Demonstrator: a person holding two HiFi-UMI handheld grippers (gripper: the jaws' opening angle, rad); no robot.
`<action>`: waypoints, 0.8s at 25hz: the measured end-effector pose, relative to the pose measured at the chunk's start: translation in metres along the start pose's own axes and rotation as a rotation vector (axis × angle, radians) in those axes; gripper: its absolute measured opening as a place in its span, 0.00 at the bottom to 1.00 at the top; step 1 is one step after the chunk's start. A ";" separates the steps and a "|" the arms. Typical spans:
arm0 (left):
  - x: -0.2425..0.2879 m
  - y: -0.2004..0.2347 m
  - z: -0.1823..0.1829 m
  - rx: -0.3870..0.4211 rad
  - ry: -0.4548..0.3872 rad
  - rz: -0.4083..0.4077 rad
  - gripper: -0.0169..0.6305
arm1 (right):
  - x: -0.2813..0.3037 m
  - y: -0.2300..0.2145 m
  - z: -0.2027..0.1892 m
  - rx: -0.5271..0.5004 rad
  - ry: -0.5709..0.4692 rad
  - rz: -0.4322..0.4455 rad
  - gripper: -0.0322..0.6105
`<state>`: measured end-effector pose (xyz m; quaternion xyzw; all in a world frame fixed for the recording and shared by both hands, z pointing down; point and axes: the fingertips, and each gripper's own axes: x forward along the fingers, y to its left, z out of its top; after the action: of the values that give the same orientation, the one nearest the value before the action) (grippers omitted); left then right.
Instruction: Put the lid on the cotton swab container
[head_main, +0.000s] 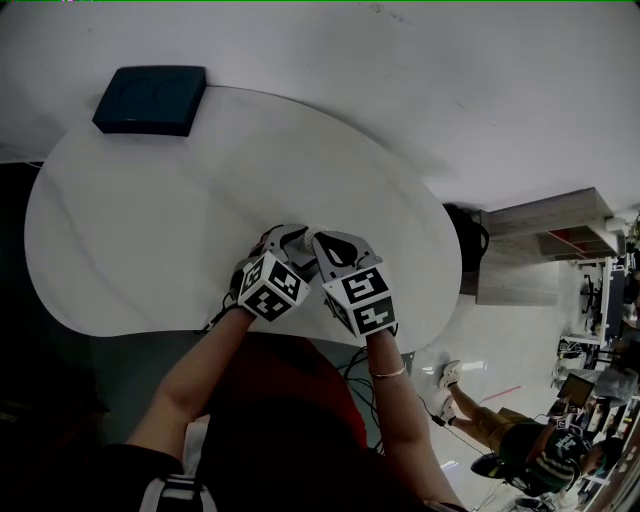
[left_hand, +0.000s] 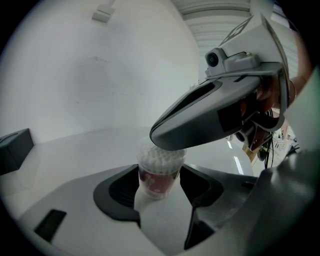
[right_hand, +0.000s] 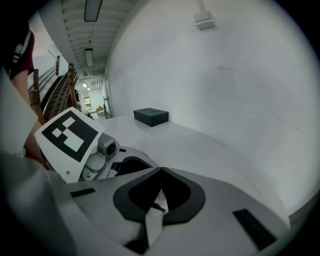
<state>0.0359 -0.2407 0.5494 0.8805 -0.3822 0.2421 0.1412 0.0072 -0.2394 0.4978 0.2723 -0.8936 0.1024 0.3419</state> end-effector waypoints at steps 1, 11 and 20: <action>0.000 0.000 0.000 0.000 0.000 0.000 0.45 | 0.000 0.000 0.000 0.004 -0.003 0.000 0.07; -0.001 0.001 0.001 -0.008 -0.010 0.005 0.45 | -0.015 -0.009 0.008 0.085 -0.091 -0.042 0.07; -0.002 -0.001 0.002 -0.010 -0.015 -0.003 0.46 | -0.033 -0.022 0.002 0.185 -0.143 -0.095 0.07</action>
<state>0.0358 -0.2392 0.5468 0.8822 -0.3832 0.2334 0.1429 0.0388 -0.2444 0.4738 0.3514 -0.8885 0.1486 0.2550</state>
